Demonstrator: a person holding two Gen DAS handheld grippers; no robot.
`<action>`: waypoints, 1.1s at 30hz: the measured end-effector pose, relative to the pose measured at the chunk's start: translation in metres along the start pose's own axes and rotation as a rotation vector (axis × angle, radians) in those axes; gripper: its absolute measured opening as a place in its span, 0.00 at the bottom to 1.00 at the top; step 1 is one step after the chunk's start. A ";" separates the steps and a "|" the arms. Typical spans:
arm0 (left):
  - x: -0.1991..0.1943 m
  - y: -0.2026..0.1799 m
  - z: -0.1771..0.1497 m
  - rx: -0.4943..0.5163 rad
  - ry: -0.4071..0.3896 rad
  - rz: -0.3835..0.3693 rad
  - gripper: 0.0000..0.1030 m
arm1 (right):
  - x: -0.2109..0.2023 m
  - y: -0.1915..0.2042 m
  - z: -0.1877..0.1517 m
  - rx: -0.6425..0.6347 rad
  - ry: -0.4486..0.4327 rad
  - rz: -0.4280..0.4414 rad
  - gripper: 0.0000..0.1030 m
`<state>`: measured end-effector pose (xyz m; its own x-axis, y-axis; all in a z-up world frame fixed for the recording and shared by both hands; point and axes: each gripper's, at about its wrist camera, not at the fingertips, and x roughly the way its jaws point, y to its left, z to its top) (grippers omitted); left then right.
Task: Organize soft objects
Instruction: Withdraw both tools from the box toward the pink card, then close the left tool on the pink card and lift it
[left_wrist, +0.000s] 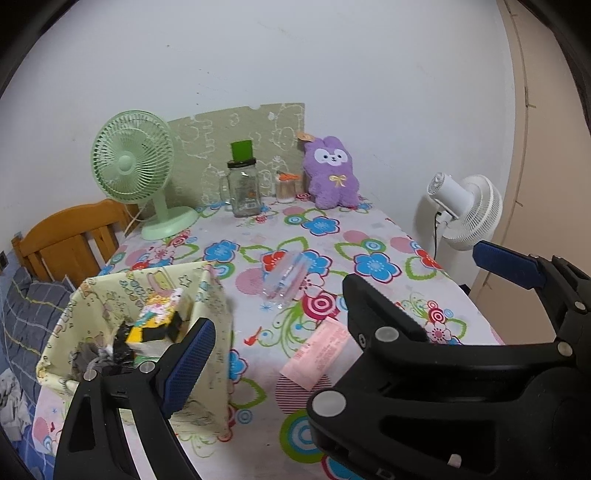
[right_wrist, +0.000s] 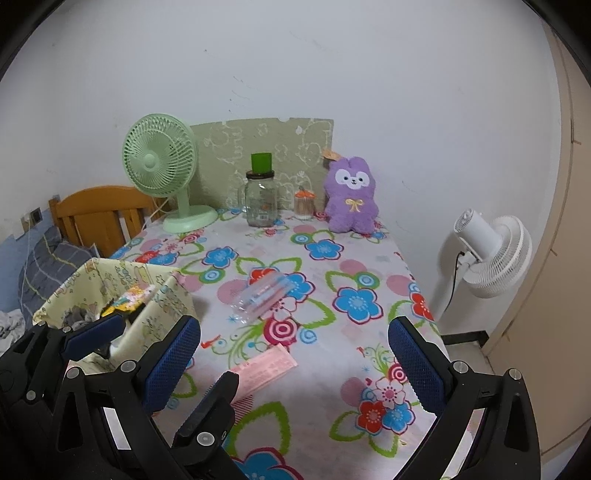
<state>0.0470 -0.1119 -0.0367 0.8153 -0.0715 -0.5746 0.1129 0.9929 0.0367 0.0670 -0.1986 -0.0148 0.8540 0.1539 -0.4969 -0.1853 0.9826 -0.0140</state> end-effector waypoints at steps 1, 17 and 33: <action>0.002 -0.002 -0.001 0.009 0.002 -0.010 0.91 | 0.002 -0.003 -0.002 0.005 0.009 0.006 1.00; 0.047 -0.022 -0.008 0.053 0.089 -0.026 0.83 | 0.042 -0.029 -0.017 0.032 0.101 0.011 1.00; 0.089 -0.025 -0.013 0.070 0.179 -0.014 0.82 | 0.083 -0.043 -0.028 0.050 0.188 0.028 1.00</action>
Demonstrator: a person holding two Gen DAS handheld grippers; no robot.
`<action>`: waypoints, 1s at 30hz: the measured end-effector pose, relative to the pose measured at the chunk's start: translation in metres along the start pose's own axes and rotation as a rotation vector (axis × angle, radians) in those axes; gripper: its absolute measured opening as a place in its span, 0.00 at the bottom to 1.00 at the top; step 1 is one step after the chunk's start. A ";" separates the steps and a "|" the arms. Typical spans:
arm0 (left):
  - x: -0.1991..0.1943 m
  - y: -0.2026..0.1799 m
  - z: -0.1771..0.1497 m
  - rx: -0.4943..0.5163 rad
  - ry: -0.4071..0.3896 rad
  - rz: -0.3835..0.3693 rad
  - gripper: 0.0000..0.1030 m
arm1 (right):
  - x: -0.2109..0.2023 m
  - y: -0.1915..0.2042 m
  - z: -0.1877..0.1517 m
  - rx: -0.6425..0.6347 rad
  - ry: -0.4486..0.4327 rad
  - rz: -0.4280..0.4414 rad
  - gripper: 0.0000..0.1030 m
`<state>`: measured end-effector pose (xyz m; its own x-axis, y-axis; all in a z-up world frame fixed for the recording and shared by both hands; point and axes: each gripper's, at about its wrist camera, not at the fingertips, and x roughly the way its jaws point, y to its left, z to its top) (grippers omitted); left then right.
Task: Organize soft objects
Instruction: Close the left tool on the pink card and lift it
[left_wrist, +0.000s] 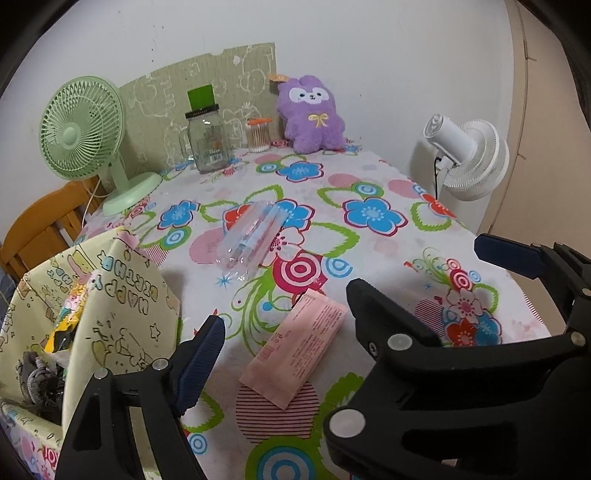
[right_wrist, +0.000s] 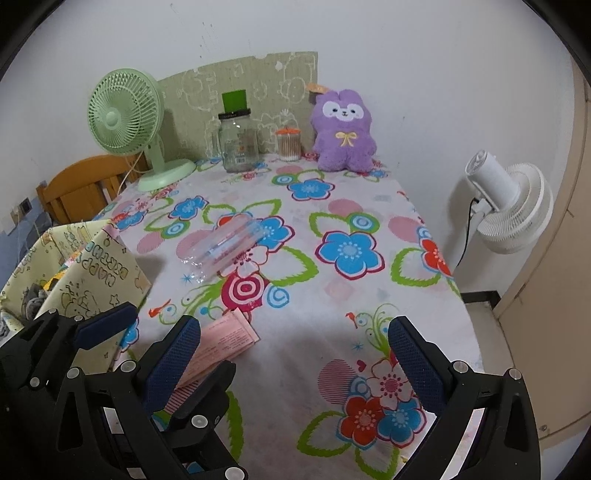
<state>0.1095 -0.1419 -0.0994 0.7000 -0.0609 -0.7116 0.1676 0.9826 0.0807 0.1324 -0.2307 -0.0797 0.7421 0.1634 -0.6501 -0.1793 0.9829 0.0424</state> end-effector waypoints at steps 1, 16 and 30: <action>0.002 0.001 -0.001 -0.001 0.008 0.001 0.82 | 0.003 0.000 -0.001 0.001 0.007 -0.001 1.00; 0.025 0.008 -0.009 0.004 0.075 -0.028 0.75 | 0.030 0.004 -0.009 0.019 0.086 0.014 1.00; 0.039 0.009 -0.008 -0.011 0.118 -0.090 0.50 | 0.048 0.004 -0.007 0.004 0.117 0.003 1.00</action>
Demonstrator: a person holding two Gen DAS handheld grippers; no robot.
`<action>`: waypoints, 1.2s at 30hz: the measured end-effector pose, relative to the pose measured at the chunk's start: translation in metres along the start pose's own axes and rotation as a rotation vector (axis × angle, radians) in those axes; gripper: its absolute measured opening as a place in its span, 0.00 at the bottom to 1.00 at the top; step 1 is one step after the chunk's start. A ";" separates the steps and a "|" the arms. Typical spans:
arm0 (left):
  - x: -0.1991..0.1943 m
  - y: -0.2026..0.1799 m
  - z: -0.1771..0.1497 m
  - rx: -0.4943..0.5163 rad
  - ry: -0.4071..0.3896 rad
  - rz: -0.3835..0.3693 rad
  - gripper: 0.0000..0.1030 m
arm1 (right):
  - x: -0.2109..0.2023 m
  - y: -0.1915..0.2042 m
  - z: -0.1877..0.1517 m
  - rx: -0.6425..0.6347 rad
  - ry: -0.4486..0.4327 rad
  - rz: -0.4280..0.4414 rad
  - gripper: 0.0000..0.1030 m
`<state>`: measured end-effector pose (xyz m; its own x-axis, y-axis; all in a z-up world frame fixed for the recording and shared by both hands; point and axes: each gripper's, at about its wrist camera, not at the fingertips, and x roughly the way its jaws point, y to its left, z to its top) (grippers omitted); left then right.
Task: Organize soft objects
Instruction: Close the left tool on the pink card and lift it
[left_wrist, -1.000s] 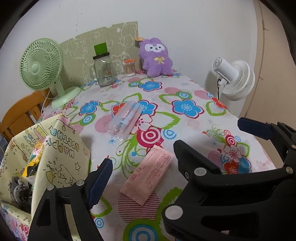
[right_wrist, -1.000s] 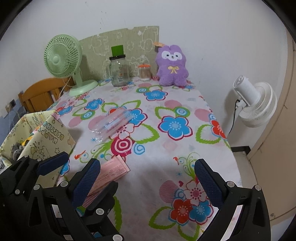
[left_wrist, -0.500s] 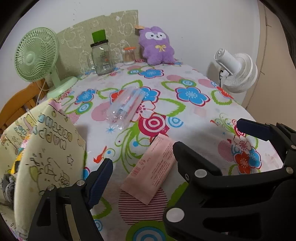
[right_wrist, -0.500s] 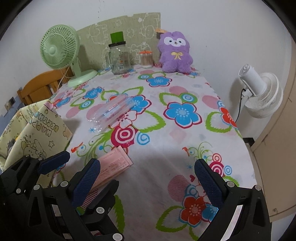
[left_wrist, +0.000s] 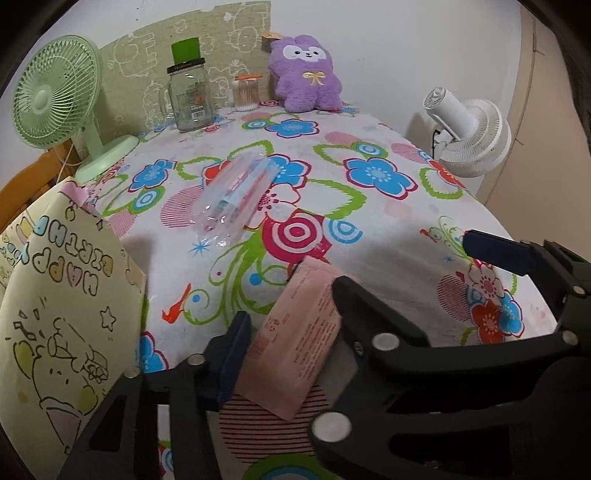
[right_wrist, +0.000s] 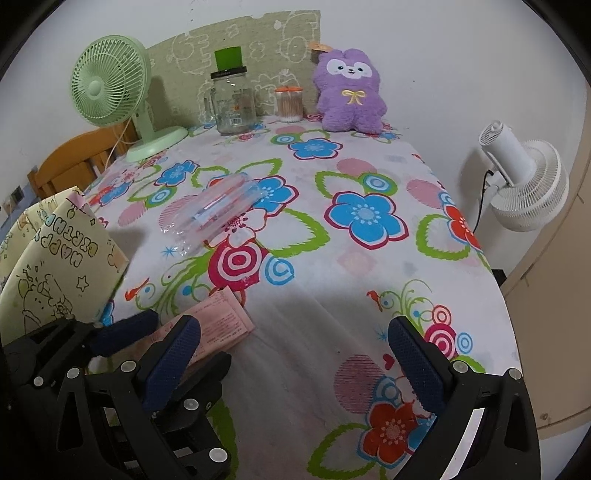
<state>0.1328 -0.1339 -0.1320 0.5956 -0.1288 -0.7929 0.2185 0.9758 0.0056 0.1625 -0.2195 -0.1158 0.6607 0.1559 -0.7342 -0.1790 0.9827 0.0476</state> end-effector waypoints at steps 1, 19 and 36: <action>0.000 -0.001 0.000 0.003 0.000 -0.005 0.47 | 0.001 0.000 0.001 -0.002 0.000 -0.001 1.00; -0.010 0.009 0.014 -0.056 -0.036 0.036 0.41 | -0.001 0.006 0.018 -0.028 -0.019 0.018 1.00; -0.008 0.022 0.042 -0.158 -0.068 0.123 0.41 | 0.007 0.016 0.064 -0.170 -0.074 0.113 1.00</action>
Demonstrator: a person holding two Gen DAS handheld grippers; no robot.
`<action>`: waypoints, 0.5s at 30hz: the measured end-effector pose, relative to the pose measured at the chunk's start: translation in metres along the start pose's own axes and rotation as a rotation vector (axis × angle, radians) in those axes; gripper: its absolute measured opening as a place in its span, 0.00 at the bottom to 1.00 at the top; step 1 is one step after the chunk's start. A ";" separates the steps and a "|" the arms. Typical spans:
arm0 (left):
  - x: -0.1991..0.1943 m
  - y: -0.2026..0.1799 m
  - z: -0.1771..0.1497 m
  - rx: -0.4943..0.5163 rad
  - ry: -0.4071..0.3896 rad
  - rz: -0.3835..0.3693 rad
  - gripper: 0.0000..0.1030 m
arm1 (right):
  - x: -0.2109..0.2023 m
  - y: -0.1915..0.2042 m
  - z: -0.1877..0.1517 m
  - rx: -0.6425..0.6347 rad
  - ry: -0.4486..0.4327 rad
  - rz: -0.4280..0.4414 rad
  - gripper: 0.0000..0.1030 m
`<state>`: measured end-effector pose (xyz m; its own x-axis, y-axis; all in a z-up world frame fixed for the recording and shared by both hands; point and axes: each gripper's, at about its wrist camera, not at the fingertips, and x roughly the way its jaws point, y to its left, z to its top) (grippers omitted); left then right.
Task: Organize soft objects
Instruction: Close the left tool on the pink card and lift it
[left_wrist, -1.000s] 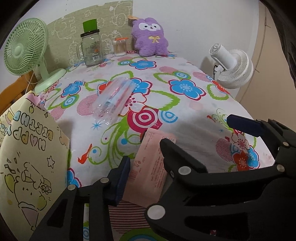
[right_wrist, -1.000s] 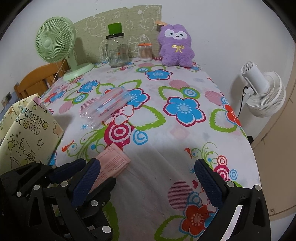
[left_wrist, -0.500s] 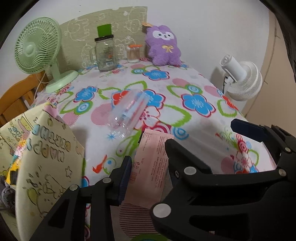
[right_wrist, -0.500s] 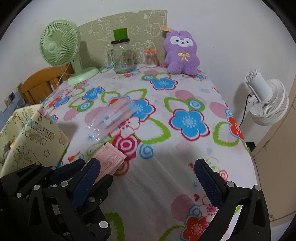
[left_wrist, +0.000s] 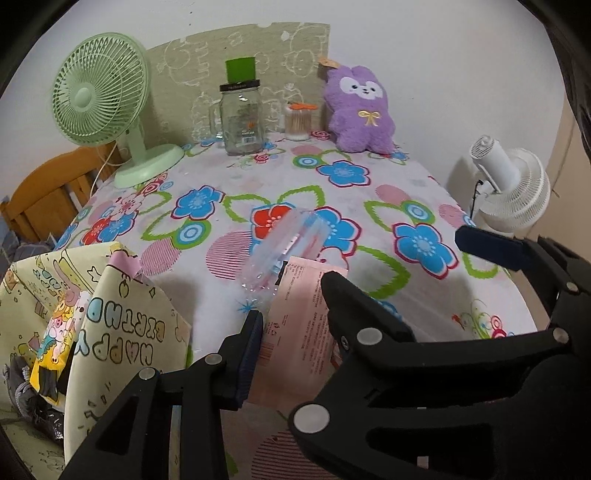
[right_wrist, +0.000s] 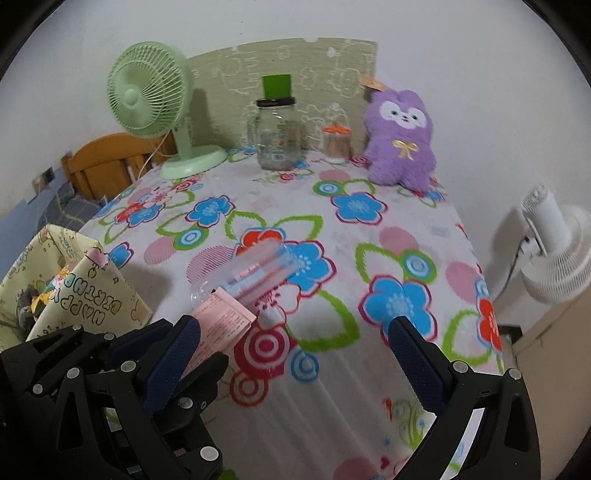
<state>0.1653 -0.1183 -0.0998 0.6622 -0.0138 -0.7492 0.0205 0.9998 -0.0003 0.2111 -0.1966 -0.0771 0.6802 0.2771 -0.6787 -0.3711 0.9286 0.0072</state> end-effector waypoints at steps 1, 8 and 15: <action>0.002 0.001 0.001 -0.006 0.006 0.003 0.41 | 0.002 0.001 0.002 -0.017 0.002 0.006 1.00; 0.015 0.005 0.001 -0.013 0.048 0.014 0.41 | 0.019 0.006 0.011 -0.101 -0.002 0.054 1.00; 0.025 0.007 0.002 -0.018 0.085 0.007 0.41 | 0.034 0.006 0.019 -0.132 0.015 0.119 1.00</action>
<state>0.1834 -0.1114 -0.1175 0.5959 -0.0064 -0.8030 0.0024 1.0000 -0.0061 0.2441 -0.1768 -0.0863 0.6174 0.3788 -0.6894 -0.5293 0.8484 -0.0079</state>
